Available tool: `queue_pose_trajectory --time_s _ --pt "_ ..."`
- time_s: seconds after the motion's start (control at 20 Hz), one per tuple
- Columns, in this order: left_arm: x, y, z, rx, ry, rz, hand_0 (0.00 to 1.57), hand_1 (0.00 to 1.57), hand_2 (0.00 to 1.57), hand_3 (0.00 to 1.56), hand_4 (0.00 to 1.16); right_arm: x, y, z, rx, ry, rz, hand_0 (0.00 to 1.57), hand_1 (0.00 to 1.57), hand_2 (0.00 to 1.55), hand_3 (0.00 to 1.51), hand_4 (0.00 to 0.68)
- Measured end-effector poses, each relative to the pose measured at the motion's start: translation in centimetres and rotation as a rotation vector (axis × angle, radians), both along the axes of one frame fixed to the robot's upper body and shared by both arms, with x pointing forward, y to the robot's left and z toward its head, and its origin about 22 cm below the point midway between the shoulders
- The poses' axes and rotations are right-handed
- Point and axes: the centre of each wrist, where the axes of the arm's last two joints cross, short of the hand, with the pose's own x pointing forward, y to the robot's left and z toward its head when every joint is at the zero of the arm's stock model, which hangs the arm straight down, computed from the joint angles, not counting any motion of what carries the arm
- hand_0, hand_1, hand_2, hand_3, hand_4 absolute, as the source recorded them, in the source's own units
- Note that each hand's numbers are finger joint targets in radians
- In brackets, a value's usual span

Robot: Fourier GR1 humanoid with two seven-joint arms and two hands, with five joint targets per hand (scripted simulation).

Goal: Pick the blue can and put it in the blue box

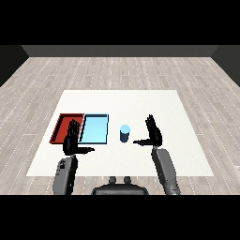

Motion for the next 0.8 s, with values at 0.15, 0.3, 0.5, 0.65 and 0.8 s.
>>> queue_pose_trajectory --time_s 0.15,0.3,0.5,0.65,0.8 --pt "0.4 -0.1 0.0 -0.007 0.001 0.003 0.00 0.00 0.00 0.00 0.00 0.9 0.7 -0.7 0.011 0.026 -0.006 0.00 0.00 0.00 0.00 0.000" --pt "0.6 -0.6 -0.1 -0.002 0.001 0.015 0.00 0.00 0.00 0.00 0.00 1.3 1.4 -1.1 0.020 0.057 -0.007 0.00 0.00 0.00 0.00 0.000" --pt "-0.4 -0.4 0.1 -0.013 -0.004 0.014 0.00 0.00 0.00 0.00 0.00 1.2 2.5 -1.8 0.034 0.081 -0.006 0.00 0.00 0.00 0.00 0.000" --pt "-0.1 0.1 0.2 -0.021 -0.015 0.010 0.00 0.00 0.00 0.00 0.00 1.2 2.8 -2.4 0.046 0.102 -0.010 0.00 0.00 0.00 0.00 0.000" --pt "-0.2 0.0 -0.1 -0.025 -0.017 0.012 0.00 0.00 0.00 0.00 0.00 1.2 3.2 -3.3 0.045 0.111 -0.011 0.00 0.00 0.00 0.00 0.000"
